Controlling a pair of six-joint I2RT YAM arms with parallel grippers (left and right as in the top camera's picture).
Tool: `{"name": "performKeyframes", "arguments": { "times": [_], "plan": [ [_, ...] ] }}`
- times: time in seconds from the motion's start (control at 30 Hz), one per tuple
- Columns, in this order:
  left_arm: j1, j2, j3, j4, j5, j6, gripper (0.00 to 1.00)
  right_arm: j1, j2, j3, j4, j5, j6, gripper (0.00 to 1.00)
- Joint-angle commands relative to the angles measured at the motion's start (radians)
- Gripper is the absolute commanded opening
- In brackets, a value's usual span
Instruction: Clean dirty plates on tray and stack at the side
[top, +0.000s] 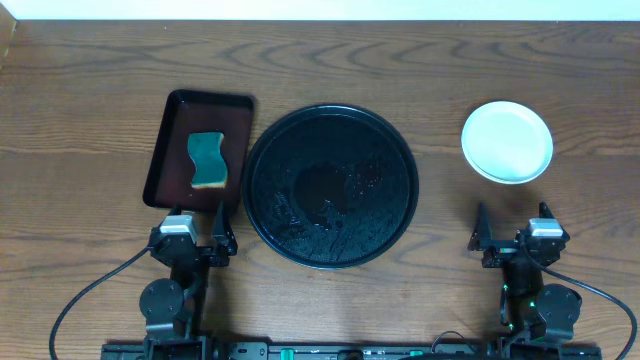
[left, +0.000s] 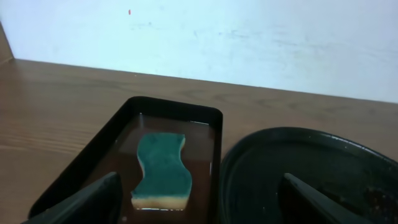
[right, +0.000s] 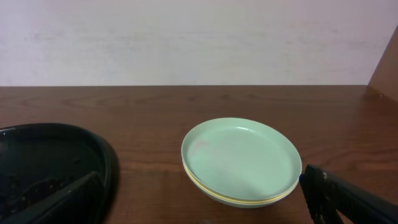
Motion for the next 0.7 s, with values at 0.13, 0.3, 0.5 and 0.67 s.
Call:
{"name": "performKeyframes", "arguments": {
  "times": [0.13,0.3,0.5,0.67],
  "plan": [
    [0.004,-0.01,-0.027,-0.021,0.028,0.079,0.8,-0.003,-0.006,-0.002,-0.004,0.002,0.014,0.99],
    [0.003,-0.01,-0.027,-0.021,0.034,0.104,0.8,-0.003,-0.006,-0.002,-0.004,0.002,0.014,0.99],
    [0.003,-0.01,-0.026,-0.021,0.047,0.104,0.8,-0.003,-0.006,-0.002,-0.004,0.002,0.014,0.99],
    [0.003,-0.01,-0.026,-0.019,0.033,0.1,0.8,-0.003,-0.006,-0.002,-0.004,0.002,0.014,0.99]
  ]
}}
